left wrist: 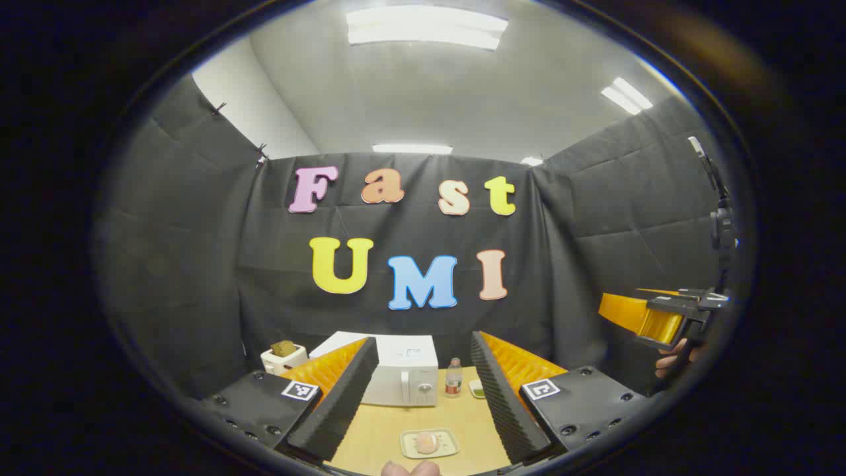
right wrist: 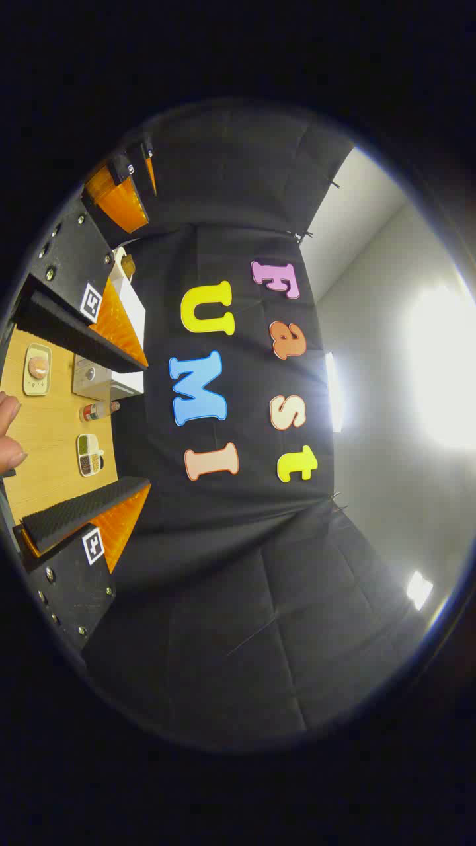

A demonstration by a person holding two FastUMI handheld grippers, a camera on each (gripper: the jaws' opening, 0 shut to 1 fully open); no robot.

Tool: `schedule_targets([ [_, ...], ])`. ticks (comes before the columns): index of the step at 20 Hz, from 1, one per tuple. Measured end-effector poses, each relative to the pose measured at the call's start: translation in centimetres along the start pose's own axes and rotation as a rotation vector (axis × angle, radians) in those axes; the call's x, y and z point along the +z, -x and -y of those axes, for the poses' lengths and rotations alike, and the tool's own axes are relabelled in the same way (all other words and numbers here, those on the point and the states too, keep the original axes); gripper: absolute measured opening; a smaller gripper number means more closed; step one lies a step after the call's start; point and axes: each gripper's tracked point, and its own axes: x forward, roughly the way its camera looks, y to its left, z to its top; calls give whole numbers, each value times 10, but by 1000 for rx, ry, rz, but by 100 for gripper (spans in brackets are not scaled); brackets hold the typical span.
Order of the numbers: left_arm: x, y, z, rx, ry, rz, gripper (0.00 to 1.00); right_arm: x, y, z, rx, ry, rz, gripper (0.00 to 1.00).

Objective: Open the microwave oven with the left hand, put the food in, and close the microwave oven.

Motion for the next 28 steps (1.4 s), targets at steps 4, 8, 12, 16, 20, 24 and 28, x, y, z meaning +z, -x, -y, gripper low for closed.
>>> schedule_targets([
  [4, 0, 1, -4, 25, -8, -4, 96, 4, -8, 3, 10, 20, 9, 96],
  [8, -7, -1, 9, 29, 20, -30, 93, -7, -8, 14, 12, 11, -13, 96],
  [12, -7, -6, 15, 41, 4, -25, 93, -5, -9, 24, 11, 3, -15, 96],
  [16, -6, -8, 23, 50, -3, -21, 93, -2, -10, 33, 13, 10, -9, 96],
  [20, -9, -10, 22, 69, -28, -20, 93, -1, -10, 36, 31, -8, -4, 96],
  [24, -23, -19, 16, 77, -20, -27, 93, -12, -23, 34, 33, -11, -24, 96],
  [28, -59, -65, -2, 53, -10, -44, 93, -16, -51, 28, -9, 4, -31, 96],
])
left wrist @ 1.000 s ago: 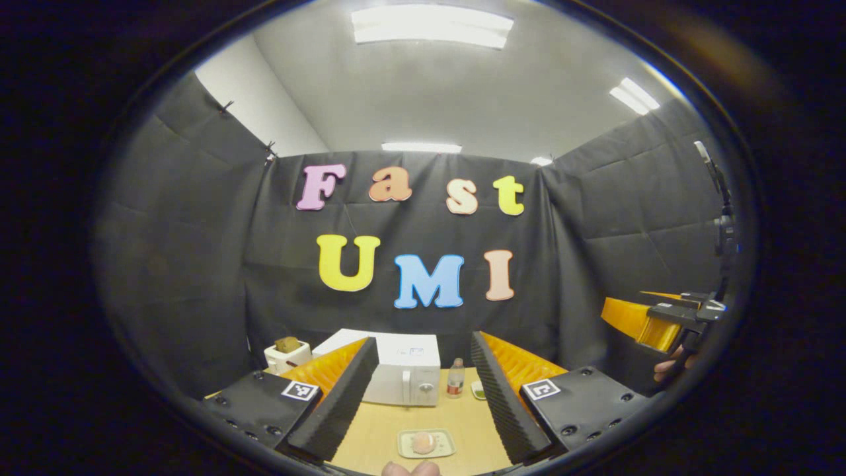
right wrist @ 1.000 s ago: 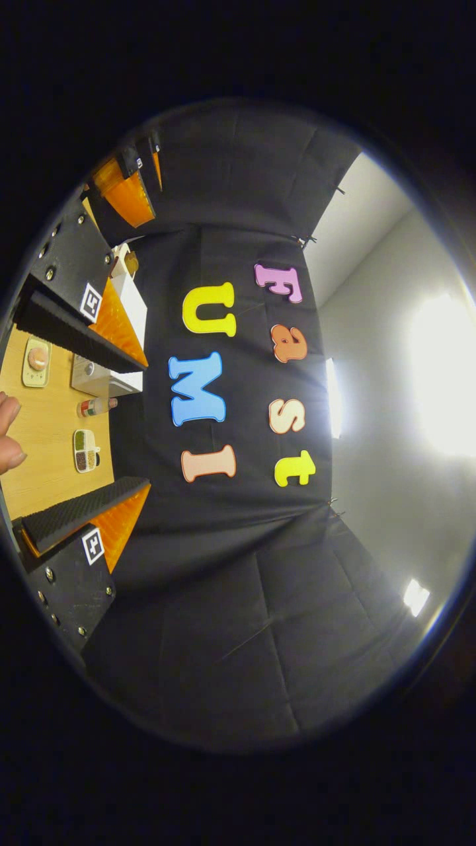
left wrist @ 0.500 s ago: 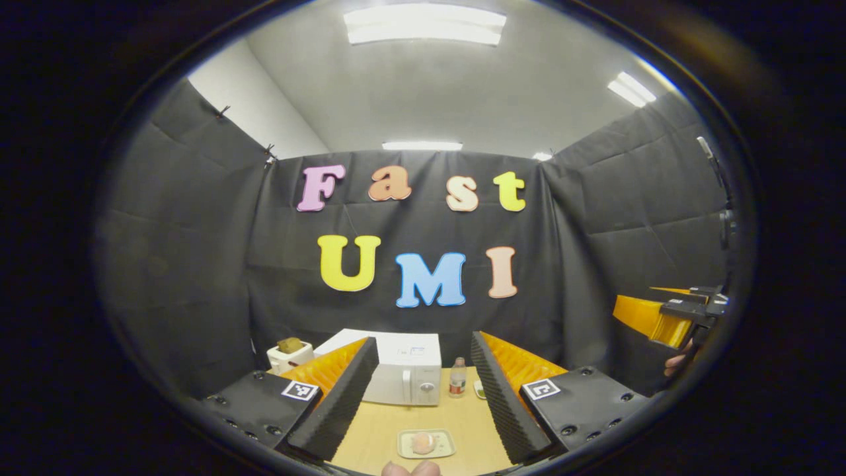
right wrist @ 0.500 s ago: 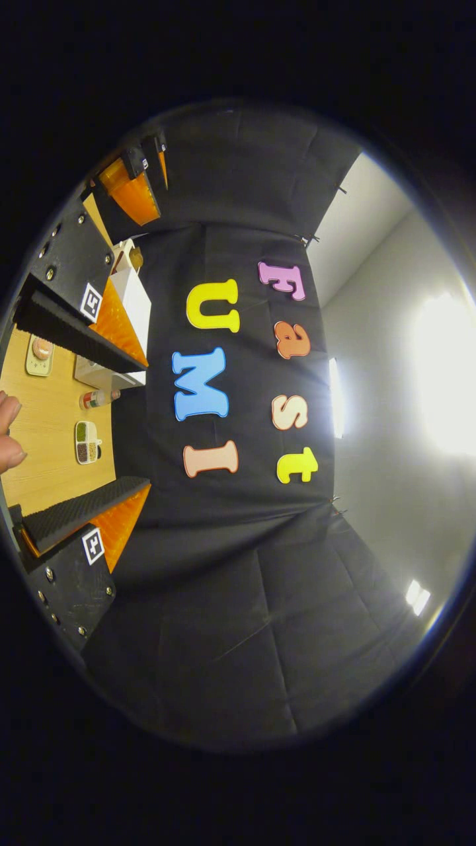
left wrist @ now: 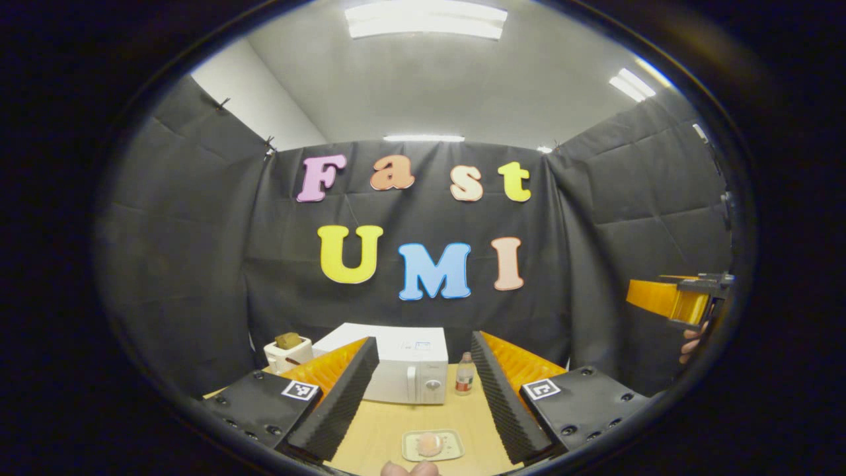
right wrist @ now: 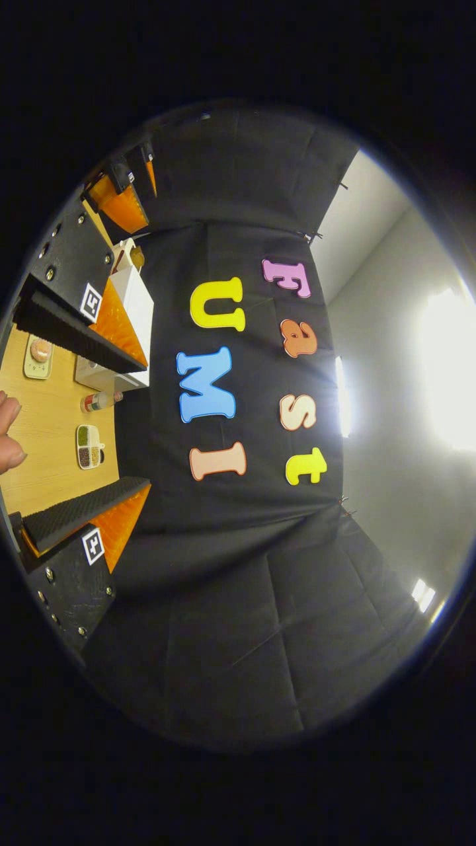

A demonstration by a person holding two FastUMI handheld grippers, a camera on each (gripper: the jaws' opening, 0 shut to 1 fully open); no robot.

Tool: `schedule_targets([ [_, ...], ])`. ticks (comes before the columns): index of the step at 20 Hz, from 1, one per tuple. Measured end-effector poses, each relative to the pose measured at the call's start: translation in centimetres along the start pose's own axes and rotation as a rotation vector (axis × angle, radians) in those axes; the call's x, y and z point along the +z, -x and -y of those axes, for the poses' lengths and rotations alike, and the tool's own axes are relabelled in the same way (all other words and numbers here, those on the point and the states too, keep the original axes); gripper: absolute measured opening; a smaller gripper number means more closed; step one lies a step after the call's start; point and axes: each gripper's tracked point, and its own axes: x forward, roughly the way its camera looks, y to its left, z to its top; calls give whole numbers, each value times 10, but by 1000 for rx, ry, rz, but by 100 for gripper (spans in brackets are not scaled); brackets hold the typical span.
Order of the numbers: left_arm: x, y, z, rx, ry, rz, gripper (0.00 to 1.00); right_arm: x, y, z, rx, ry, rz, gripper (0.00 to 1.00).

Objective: Open the microwave oven with the left hand, put the food in, and close the microwave oven.

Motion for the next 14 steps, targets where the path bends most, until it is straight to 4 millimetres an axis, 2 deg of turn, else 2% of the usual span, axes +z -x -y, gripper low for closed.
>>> schedule_targets([
  [2, -23, -36, -8, -16, -14, -13, 93, 1, -22, -2, -46, 1, -1, 97],
  [4, -49, -68, -16, -41, -13, -31, 94, -2, -40, -13, -66, 4, -5, 96],
  [6, -80, -105, -26, -63, 0, -62, 94, -8, -63, -14, -107, 22, -20, 97],
  [10, -142, -175, -38, -110, -1, -123, 96, -34, -94, -18, -174, 43, -94, 97],
  [13, -191, -215, -41, -146, -2, -165, 99, -51, -112, -19, -229, 75, -146, 97],
  [14, -211, -229, -42, -154, -3, -189, 96, -57, -116, -21, -237, 79, -163, 97],
])
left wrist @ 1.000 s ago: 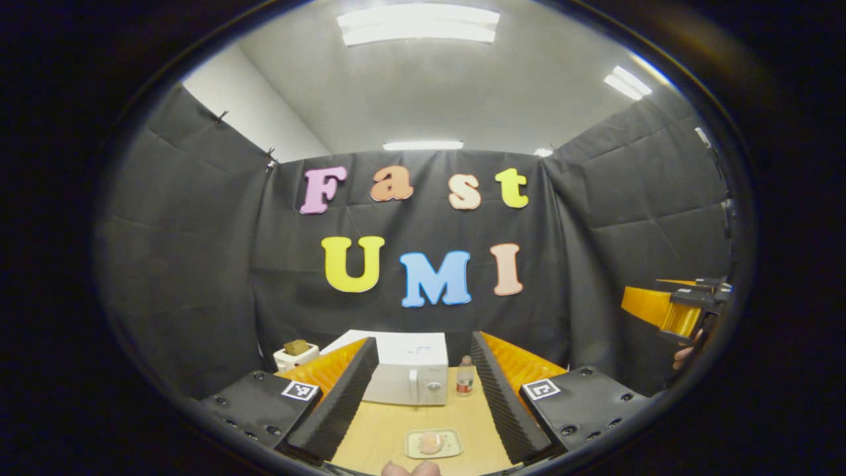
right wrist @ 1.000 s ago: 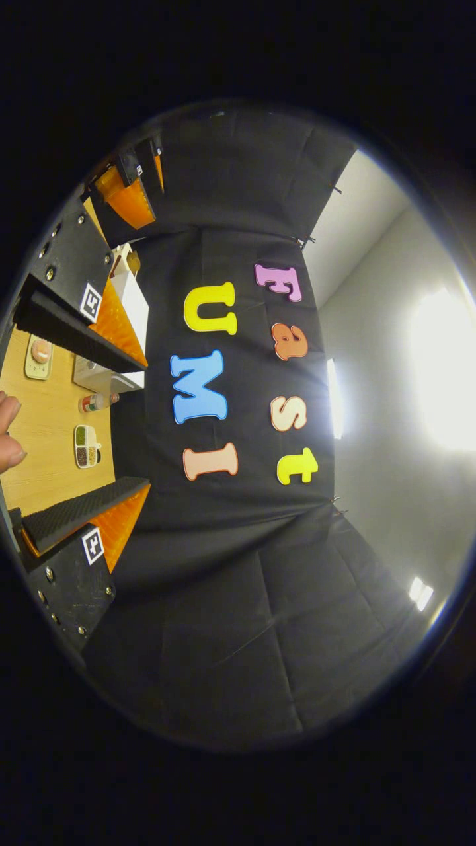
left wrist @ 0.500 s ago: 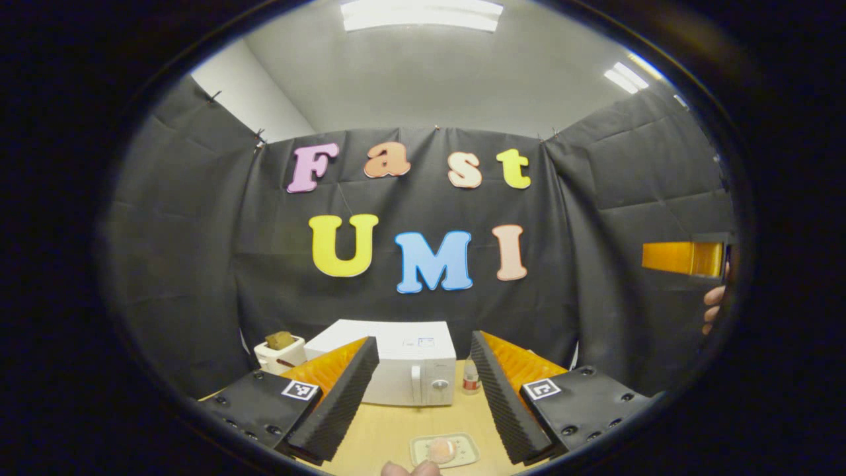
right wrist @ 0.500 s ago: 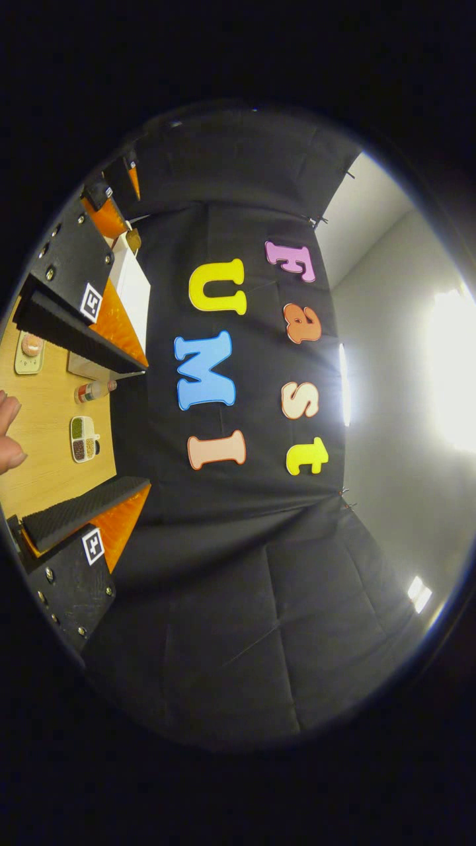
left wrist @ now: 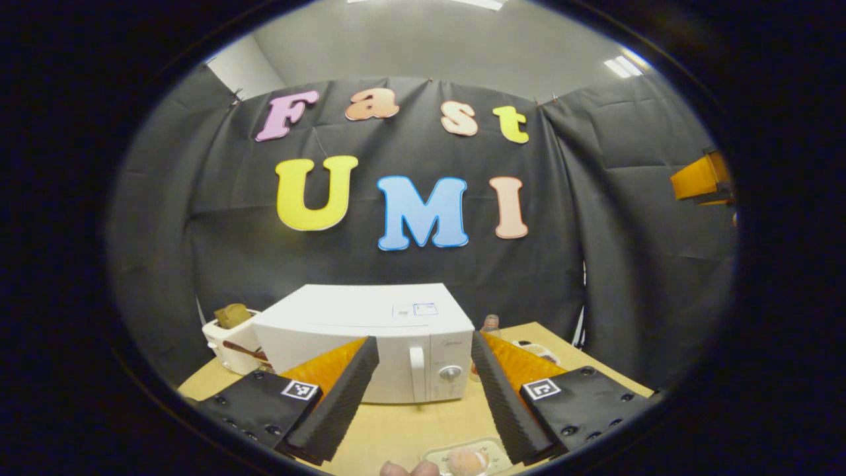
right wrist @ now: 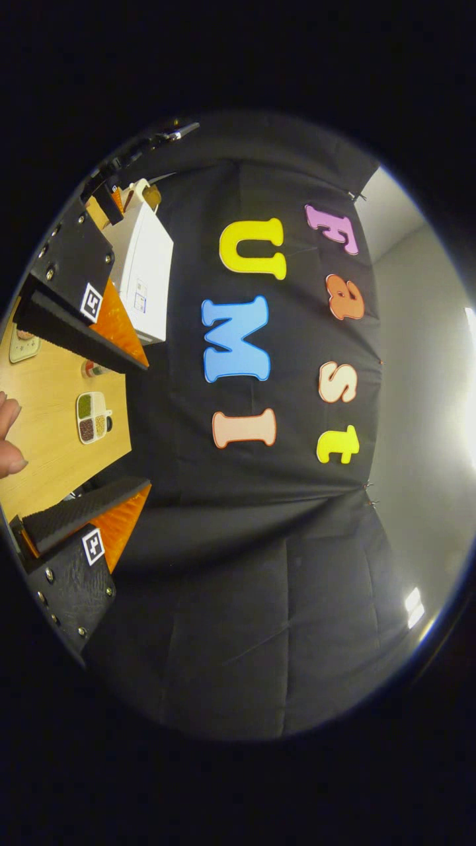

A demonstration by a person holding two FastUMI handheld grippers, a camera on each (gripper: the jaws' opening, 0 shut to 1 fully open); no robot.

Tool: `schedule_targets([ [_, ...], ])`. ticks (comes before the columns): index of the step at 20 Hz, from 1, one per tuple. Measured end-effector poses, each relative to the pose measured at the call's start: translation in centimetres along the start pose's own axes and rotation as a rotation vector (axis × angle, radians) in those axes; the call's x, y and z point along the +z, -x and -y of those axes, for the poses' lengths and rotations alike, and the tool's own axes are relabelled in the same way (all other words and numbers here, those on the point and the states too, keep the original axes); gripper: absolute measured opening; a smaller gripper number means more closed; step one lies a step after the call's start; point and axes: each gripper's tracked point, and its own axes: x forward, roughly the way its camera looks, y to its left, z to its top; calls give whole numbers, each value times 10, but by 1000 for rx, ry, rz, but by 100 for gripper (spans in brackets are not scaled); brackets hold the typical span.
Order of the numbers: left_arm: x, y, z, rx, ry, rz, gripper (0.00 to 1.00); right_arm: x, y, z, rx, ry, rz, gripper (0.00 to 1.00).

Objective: Open the microwave oven with the left hand, put the food in, and close the microwave oven.

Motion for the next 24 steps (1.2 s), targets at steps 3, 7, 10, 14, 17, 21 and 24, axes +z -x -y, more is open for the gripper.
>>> schedule_targets([
  [3, -50, -41, -8, -15, -2, -69, 99, -7, -15, -6, -33, 29, -33, 97],
  [7, -101, -76, -12, -35, 18, -141, 94, -16, -30, -9, -72, 61, -66, 97],
  [10, -122, -102, -14, -41, 28, -157, 99, -26, -34, -11, -89, 72, -99, 97],
  [14, -145, -132, -26, 4, 16, -195, 97, -35, -34, -11, -108, 91, -127, 96],
  [17, -162, -151, -23, 5, 28, -222, 91, -34, -32, -13, -118, 81, -130, 96],
  [21, -160, -171, -19, 6, 34, -214, 74, -34, -22, -11, -123, 67, -129, 96],
  [24, -166, -175, -12, -12, 38, -225, 46, -30, -11, -8, -127, 42, -120, 96],
])
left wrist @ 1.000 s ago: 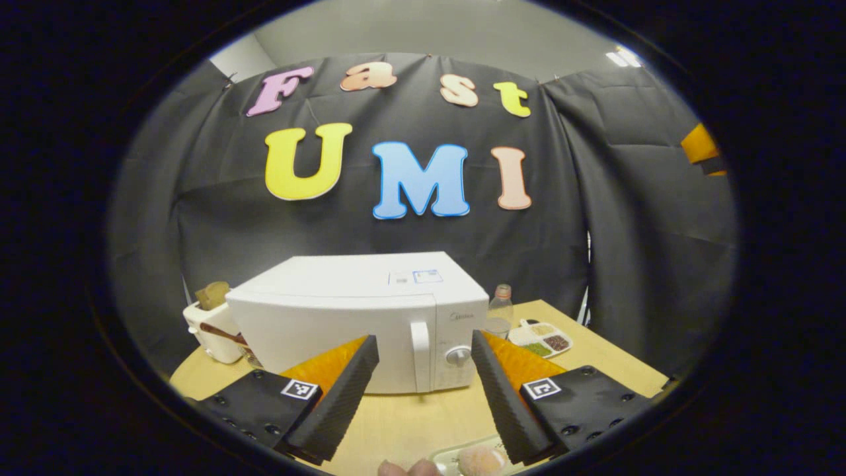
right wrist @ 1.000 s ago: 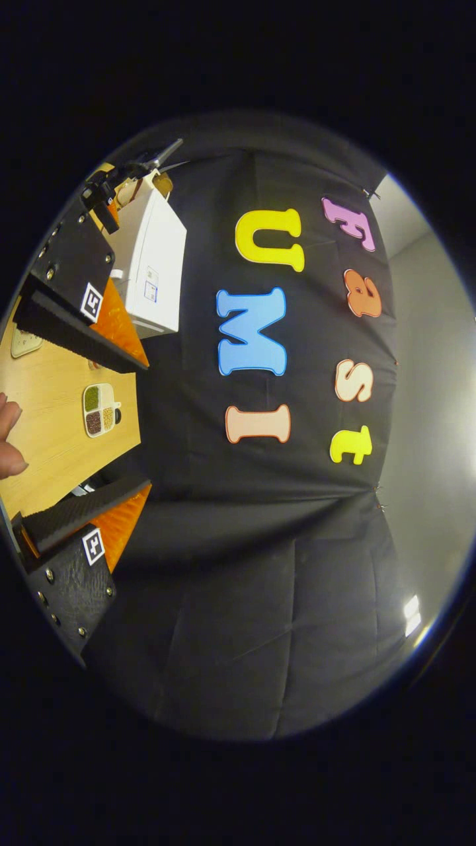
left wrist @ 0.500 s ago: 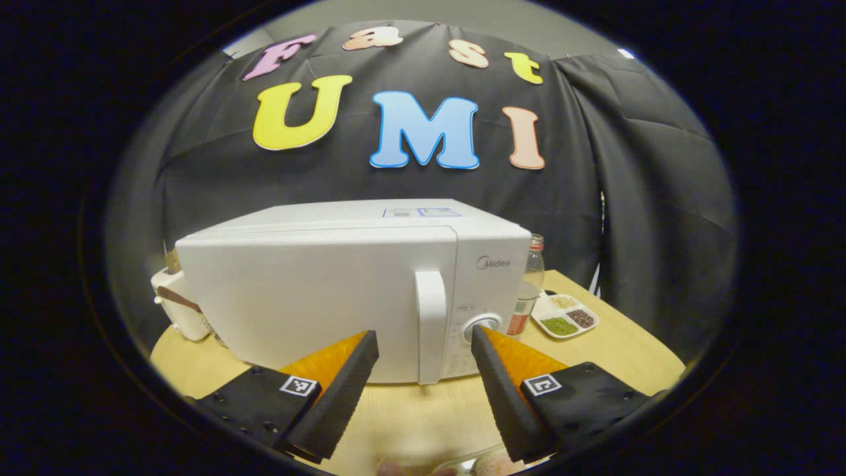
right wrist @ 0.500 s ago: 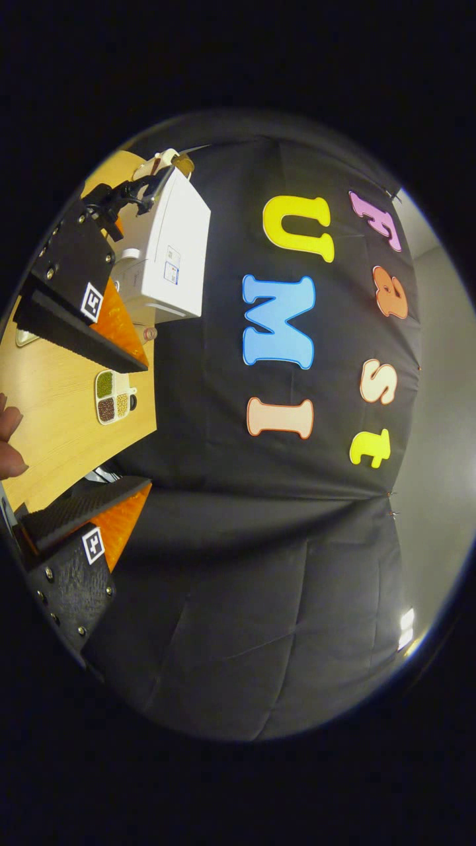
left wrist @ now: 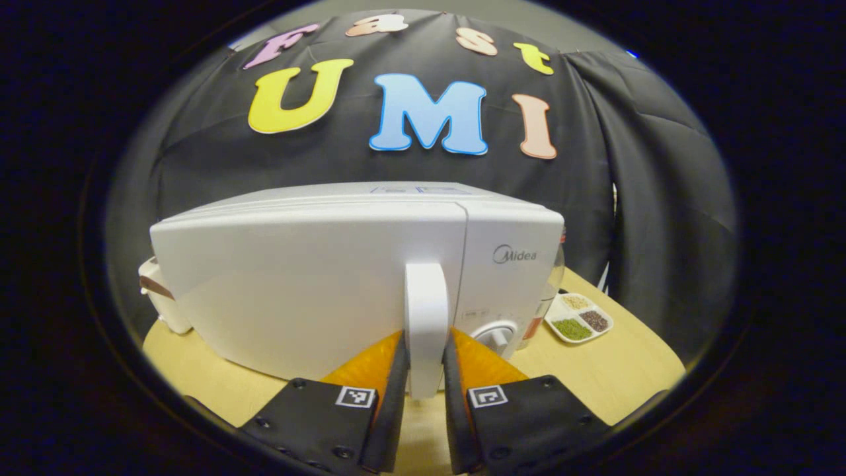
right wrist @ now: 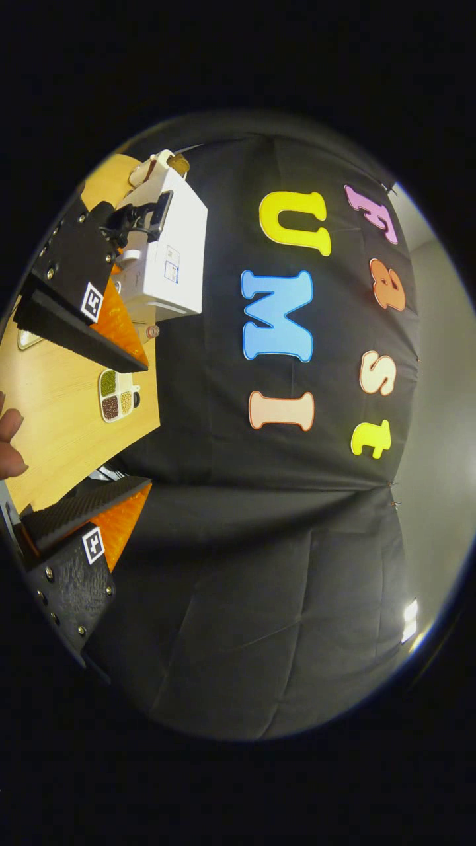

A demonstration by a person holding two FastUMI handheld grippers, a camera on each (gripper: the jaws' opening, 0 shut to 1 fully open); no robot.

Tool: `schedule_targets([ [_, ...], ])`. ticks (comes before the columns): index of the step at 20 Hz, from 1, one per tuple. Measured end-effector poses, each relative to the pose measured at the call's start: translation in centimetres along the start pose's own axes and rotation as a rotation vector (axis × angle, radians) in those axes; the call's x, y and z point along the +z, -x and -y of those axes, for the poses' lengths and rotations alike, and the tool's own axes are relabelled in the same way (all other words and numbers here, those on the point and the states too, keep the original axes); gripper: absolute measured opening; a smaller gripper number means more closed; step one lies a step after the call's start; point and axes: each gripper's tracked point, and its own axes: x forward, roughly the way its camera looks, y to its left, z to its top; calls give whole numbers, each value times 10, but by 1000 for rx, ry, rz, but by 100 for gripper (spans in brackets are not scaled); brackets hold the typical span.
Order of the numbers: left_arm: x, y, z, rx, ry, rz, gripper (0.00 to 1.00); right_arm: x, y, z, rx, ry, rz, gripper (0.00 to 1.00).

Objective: Open the microwave oven with the left hand, put the food in, and close the microwave oven.

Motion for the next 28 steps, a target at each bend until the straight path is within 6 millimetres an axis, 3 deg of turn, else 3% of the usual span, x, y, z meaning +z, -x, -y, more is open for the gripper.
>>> schedule_targets([
  [2, -1, 5, 0, -1, 2, -7, 33, 5, 11, 6, 0, -12, 19, 96],
  [5, -5, 5, 2, 11, -38, -10, 22, 8, 28, 18, 3, -28, 46, 96],
  [11, -6, 7, 1, -8, -155, -27, 21, -4, 60, 37, 63, -116, 44, 96],
  [18, -8, 9, 2, 44, -151, -105, 21, -13, 78, 52, 136, -133, 47, 96],
  [19, -14, 19, 1, 56, -139, -132, 15, -13, 80, 54, 144, -139, 48, 96],
  [23, -38, 91, -10, 101, -195, -69, 17, -12, 84, 63, 163, -173, 65, 96],
  [28, -71, 179, -55, 148, -211, -96, 15, -27, 83, 63, 217, -179, 64, 98],
])
